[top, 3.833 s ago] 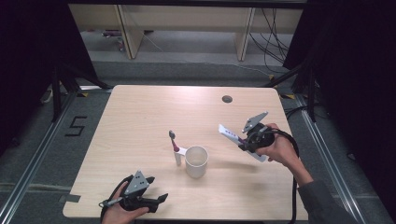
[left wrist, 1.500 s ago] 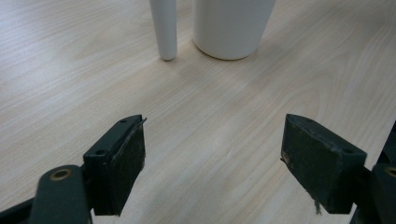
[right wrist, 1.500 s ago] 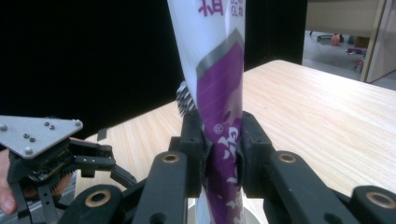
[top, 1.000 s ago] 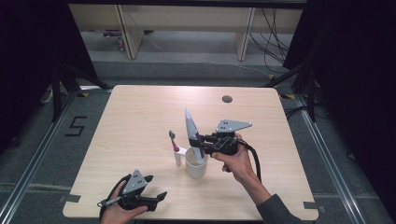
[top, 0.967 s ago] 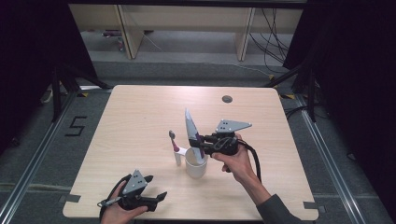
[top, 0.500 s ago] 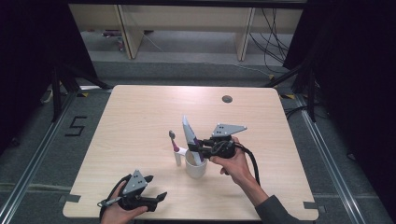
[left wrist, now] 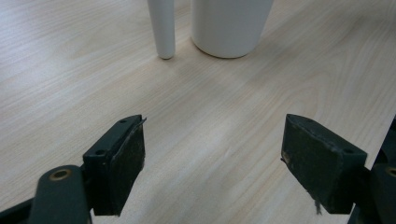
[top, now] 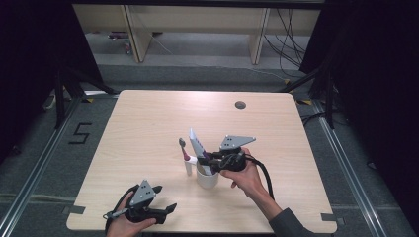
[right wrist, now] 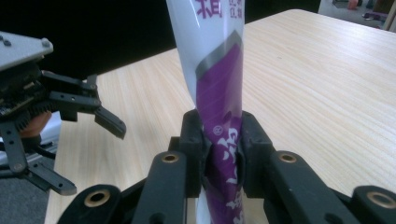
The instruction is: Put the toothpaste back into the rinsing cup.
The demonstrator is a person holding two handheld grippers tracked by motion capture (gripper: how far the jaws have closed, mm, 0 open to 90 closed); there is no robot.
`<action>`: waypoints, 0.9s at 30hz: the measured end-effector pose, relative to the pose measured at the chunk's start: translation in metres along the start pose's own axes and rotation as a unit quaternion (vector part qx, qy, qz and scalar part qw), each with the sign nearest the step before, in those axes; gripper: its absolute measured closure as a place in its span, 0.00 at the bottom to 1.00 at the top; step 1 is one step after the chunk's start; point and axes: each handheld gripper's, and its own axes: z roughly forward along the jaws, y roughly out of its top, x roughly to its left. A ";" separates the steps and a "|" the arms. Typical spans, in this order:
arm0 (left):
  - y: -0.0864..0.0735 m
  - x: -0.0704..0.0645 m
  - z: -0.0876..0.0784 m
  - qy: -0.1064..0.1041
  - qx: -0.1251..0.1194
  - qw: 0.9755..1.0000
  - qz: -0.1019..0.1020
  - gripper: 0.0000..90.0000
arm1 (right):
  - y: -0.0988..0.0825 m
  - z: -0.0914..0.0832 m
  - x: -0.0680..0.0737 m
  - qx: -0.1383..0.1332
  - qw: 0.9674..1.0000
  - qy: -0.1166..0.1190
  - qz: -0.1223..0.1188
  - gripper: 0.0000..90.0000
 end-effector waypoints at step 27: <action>0.000 -0.001 0.000 -0.001 0.002 1.000 0.001 0.24 | -0.014 0.004 -0.003 0.042 0.999 -0.021 -0.012 0.82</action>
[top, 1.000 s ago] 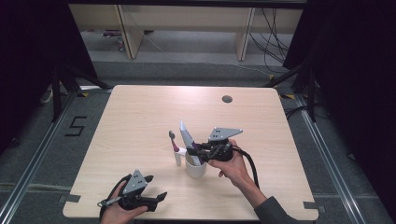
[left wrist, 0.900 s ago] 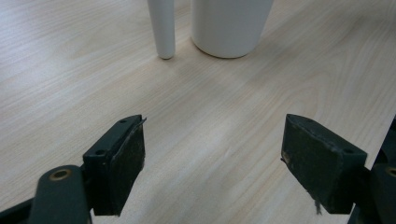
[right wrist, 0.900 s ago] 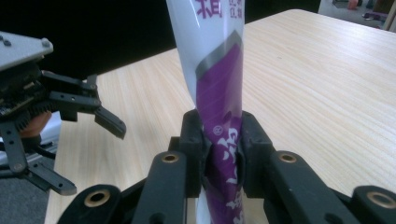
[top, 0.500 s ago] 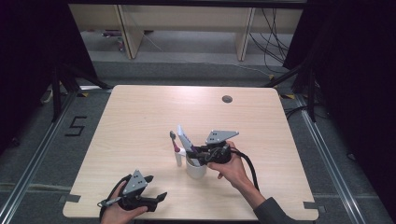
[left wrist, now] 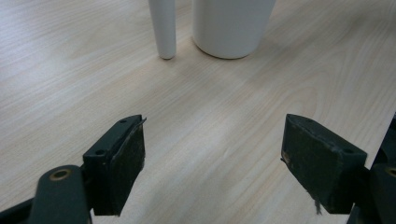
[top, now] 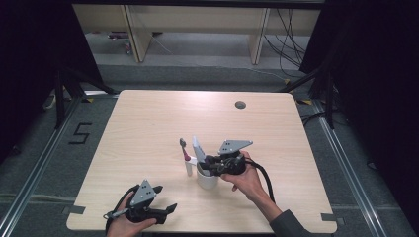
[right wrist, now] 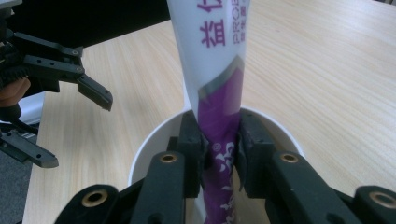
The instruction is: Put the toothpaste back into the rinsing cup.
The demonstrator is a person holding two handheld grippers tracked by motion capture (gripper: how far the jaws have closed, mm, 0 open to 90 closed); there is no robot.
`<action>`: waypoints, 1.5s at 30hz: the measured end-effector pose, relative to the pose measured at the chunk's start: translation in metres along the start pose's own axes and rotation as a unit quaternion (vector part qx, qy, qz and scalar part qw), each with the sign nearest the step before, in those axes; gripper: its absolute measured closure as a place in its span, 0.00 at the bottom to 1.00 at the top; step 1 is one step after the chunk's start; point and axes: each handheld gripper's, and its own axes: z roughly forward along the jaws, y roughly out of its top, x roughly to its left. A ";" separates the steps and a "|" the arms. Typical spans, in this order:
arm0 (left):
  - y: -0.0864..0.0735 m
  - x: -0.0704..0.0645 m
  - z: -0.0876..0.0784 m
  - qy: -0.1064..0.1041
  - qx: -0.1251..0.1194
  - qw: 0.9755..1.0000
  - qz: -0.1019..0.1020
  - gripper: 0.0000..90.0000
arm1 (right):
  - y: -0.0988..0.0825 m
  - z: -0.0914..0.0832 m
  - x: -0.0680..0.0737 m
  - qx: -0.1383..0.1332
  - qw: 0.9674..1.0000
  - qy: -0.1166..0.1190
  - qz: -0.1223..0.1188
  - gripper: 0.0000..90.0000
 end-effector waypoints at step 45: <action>0.000 0.000 0.000 -0.001 0.001 1.000 0.002 0.24 | 0.010 -0.023 -0.004 -0.044 0.999 -0.001 0.025 0.63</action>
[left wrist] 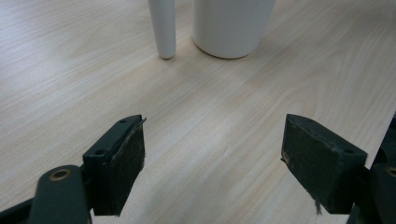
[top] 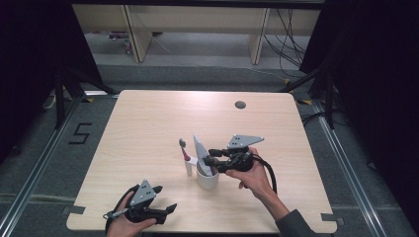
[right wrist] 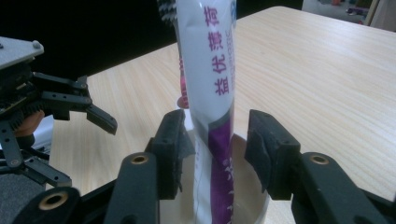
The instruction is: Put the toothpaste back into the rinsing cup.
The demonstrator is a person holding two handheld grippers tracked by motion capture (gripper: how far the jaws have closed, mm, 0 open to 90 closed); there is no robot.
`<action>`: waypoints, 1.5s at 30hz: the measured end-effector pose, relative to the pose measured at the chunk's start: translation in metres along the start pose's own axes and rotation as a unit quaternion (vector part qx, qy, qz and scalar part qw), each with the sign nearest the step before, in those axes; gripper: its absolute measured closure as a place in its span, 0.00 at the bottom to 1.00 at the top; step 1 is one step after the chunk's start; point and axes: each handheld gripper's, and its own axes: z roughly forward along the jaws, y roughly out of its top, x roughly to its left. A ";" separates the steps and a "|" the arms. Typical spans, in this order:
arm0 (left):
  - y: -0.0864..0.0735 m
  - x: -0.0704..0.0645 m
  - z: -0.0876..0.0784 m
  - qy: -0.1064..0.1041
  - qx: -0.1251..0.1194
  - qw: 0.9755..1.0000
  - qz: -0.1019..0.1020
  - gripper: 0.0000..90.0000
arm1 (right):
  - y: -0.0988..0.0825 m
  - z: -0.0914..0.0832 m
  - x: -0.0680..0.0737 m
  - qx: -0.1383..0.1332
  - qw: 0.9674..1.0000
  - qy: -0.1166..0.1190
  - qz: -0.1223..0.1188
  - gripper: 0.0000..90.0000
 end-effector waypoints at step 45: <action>-0.001 0.001 0.001 0.003 -0.006 1.000 -0.007 0.24 | -0.014 -0.063 -0.017 -0.017 0.997 -0.073 0.032 0.38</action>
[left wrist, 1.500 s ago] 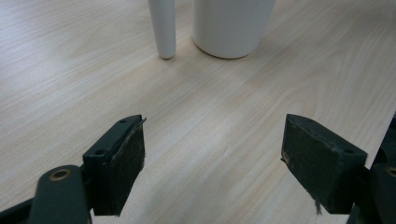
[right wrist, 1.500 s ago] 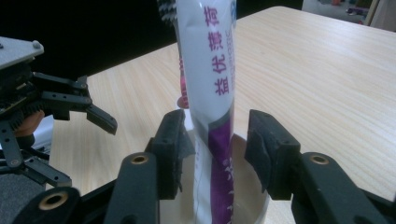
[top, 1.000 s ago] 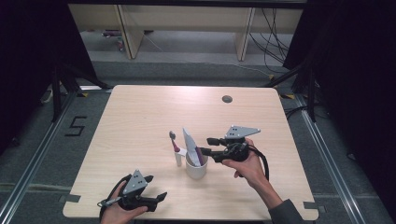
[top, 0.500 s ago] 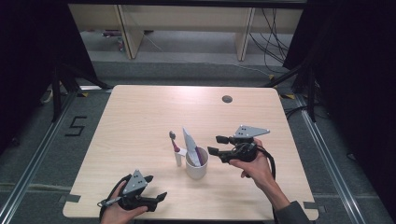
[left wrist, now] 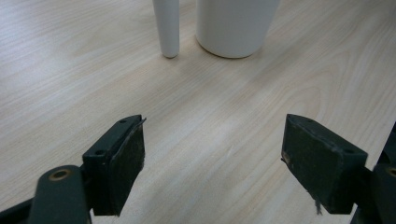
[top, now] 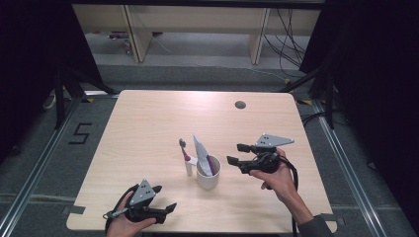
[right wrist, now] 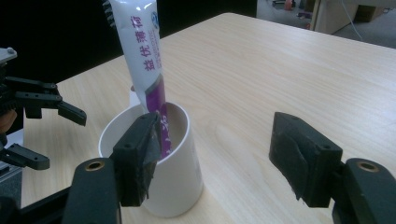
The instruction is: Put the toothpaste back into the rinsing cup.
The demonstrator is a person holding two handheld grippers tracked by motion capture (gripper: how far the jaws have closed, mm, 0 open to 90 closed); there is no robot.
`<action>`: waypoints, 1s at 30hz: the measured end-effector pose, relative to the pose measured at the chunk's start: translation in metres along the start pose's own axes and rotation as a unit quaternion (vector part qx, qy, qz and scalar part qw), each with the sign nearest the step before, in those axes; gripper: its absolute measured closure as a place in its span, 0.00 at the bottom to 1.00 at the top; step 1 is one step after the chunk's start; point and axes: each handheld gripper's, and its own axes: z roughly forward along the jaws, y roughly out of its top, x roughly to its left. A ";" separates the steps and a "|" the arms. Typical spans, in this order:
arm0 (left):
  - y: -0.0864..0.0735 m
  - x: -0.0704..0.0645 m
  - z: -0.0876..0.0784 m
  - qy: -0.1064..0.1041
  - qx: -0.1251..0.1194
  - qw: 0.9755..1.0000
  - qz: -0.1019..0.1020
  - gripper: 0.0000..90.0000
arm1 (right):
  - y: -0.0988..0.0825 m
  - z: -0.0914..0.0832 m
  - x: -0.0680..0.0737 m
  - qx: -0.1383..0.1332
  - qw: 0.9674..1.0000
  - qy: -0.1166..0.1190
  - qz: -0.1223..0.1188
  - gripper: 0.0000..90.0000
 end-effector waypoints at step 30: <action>0.001 0.002 -0.002 0.004 -0.003 1.000 -0.001 0.23 | -0.027 -0.031 -0.007 0.011 0.999 -0.036 0.028 0.28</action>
